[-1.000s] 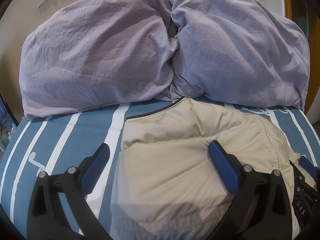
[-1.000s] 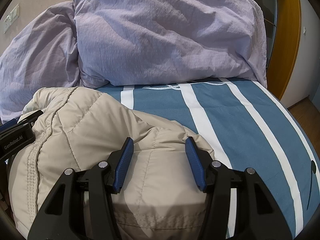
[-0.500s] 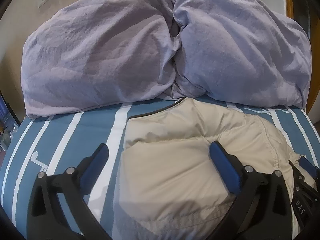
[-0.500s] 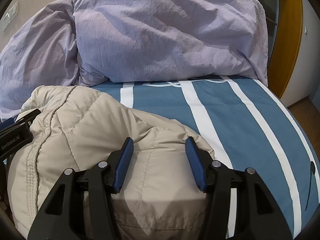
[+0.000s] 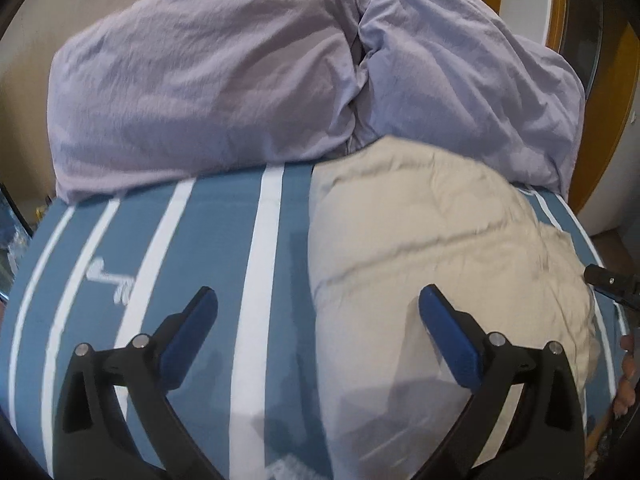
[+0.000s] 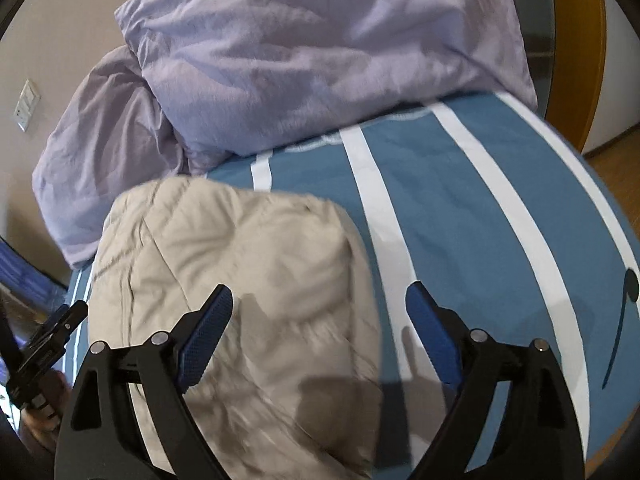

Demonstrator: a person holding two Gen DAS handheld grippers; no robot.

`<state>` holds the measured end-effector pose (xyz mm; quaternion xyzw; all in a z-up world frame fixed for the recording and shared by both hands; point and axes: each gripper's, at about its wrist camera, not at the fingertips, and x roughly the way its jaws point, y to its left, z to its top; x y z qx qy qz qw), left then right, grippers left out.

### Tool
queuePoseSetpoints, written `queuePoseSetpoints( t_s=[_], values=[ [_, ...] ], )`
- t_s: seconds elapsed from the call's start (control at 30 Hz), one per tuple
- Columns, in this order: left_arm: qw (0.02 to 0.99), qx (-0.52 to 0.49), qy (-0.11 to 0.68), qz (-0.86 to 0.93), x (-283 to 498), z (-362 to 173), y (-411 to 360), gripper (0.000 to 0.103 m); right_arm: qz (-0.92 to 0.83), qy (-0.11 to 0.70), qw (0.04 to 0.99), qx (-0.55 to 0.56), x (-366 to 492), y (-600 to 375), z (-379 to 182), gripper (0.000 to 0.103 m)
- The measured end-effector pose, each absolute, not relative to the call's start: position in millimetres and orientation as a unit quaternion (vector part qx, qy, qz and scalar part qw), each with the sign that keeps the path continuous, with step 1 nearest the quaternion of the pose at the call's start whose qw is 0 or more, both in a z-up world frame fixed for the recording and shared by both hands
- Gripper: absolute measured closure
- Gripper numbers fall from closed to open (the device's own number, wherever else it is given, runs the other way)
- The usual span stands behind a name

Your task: Fold large clothes

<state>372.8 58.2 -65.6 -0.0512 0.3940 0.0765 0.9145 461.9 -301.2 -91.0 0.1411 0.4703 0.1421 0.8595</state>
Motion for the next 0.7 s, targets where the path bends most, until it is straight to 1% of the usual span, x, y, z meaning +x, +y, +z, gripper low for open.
queuePoseSetpoints(
  t_s=[0.03,0.1,0.27,0.57,0.7],
  values=[
    [0.913,-0.062,0.396,0.072,369.4,-68.4,62.1,0.002,0.147,0.474,0.856,0.143,459.8,-303.4,-92.8,0.006],
    [0.911,-0.077,0.398,0.069,365.7,-72.1,67.5,0.002,0.157,0.480,0.850,0.152,456.3,-307.9,-97.1,0.004],
    [0.908,-0.104,0.404,0.049,364.5,-75.9,72.2,0.002,0.202,0.504,0.817,0.194,457.4,-310.6,-110.3,0.001],
    [0.899,-0.140,0.415,-0.001,374.8,-80.1,74.5,0.002,0.271,0.540,0.741,0.294,474.6,-312.2,-148.1,0.001],
    [0.888,-0.177,0.423,-0.024,381.3,-84.8,83.1,0.002,0.296,0.541,0.726,0.304,478.2,-302.7,-153.2,0.001]
  ],
)
